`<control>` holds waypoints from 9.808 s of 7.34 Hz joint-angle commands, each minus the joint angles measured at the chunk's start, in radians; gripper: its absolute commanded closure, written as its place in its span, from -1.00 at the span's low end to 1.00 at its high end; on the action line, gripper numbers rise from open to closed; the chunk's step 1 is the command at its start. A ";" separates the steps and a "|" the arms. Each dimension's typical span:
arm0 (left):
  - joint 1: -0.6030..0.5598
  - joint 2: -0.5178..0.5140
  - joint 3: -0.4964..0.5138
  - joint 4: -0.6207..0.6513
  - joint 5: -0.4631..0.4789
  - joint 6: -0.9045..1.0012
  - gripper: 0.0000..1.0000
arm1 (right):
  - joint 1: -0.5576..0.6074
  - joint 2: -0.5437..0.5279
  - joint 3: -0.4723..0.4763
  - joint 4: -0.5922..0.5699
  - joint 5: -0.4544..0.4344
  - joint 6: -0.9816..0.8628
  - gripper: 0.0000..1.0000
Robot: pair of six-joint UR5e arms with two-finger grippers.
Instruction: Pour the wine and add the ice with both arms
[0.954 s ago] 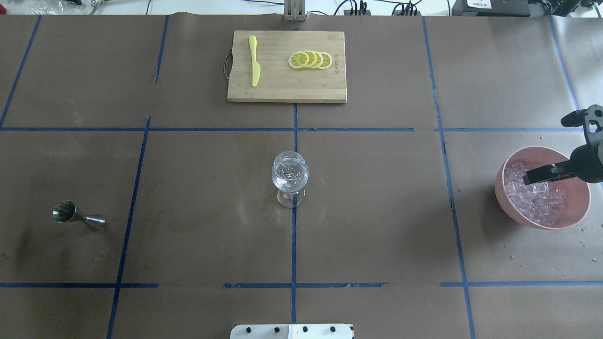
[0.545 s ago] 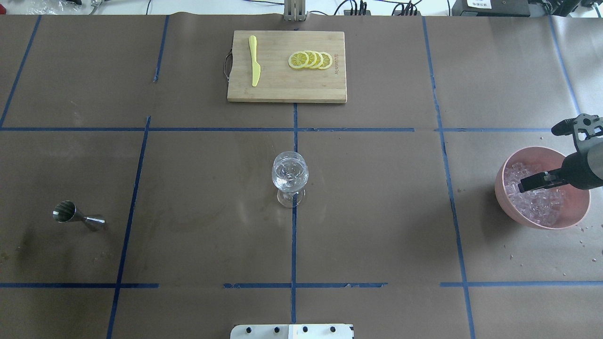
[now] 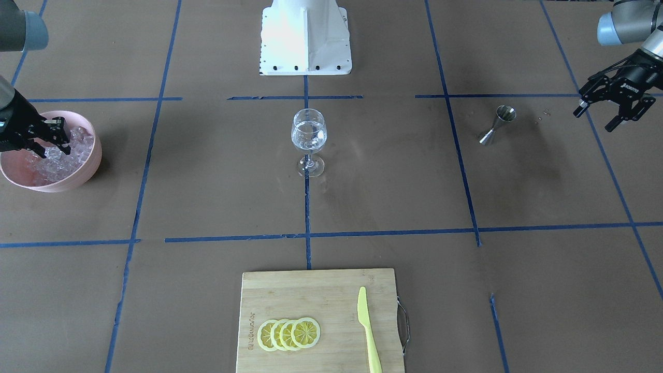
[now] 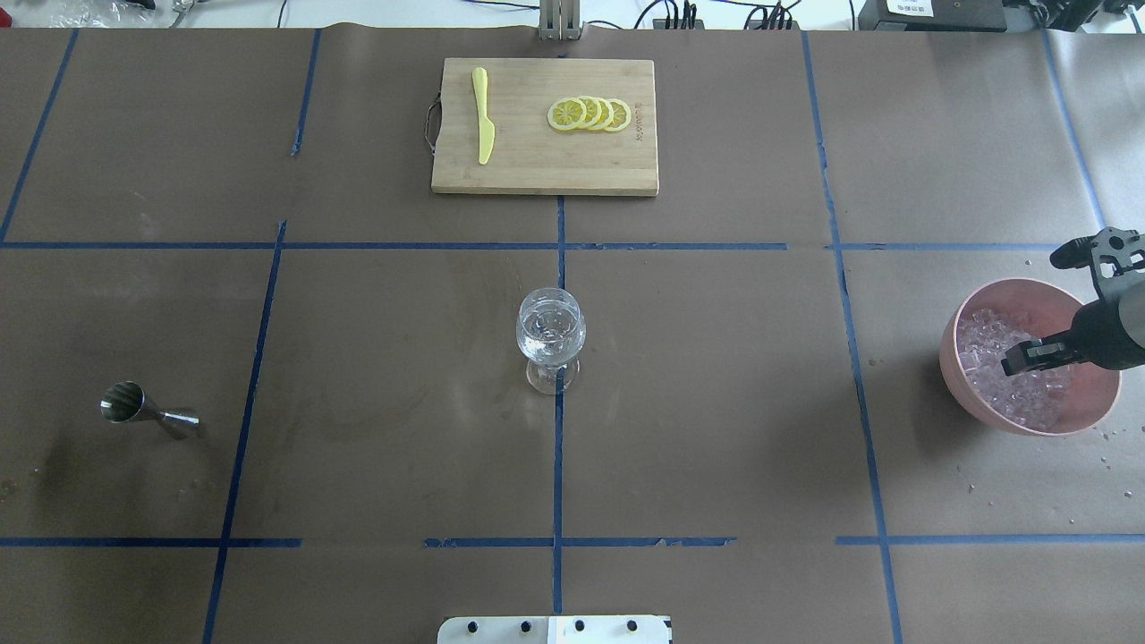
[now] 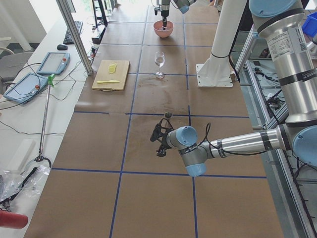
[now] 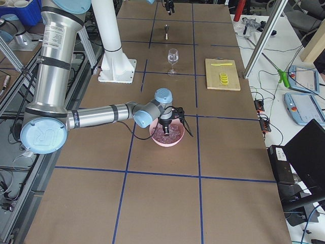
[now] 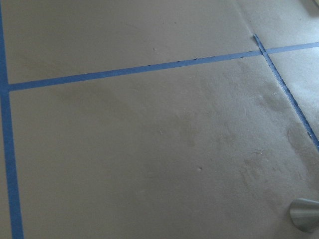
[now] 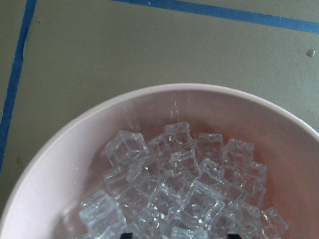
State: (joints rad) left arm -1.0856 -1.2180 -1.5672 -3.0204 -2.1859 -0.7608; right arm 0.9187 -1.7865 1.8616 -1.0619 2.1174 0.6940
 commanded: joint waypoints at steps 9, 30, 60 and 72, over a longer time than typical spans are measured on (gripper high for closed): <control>0.001 -0.003 0.009 -0.032 -0.002 -0.065 -1.00 | -0.160 0.641 0.172 -0.447 -0.070 0.620 1.00; -0.038 -0.006 0.044 -0.008 -0.005 0.072 -1.00 | 0.073 0.433 0.255 -0.533 0.144 0.367 -1.00; -0.554 -0.198 -0.353 1.598 -0.074 1.100 -1.00 | 0.605 0.346 -0.275 -0.532 0.214 -0.817 -1.00; -0.557 -0.196 -0.315 1.574 -0.173 0.890 -1.00 | 0.605 0.345 -0.277 -0.532 0.228 -0.800 -1.00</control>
State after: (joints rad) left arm -1.6428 -1.4151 -1.8811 -1.4464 -2.3560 0.1295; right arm 1.5233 -1.4433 1.5855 -1.5938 2.3454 -0.1064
